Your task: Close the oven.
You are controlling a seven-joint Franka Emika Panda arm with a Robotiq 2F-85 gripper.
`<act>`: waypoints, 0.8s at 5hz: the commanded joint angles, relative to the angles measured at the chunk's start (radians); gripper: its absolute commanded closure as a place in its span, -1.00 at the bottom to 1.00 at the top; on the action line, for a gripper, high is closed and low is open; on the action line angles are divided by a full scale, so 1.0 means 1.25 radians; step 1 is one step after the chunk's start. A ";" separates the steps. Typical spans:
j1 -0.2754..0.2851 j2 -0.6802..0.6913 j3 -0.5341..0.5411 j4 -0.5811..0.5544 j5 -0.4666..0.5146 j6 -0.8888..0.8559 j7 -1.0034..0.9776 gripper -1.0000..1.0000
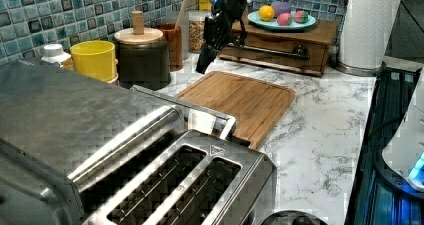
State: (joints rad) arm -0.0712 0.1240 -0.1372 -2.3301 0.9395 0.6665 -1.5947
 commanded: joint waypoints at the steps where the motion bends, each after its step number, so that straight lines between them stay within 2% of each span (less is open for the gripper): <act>1: 0.046 0.088 0.090 0.039 0.166 0.091 -0.110 1.00; 3: 0.028 0.055 0.097 0.041 0.208 0.048 -0.092 1.00; 4: 0.044 0.081 0.100 0.054 0.167 0.047 -0.050 1.00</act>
State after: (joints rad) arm -0.0254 0.2913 -0.0352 -2.3379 1.1309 0.7432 -1.6592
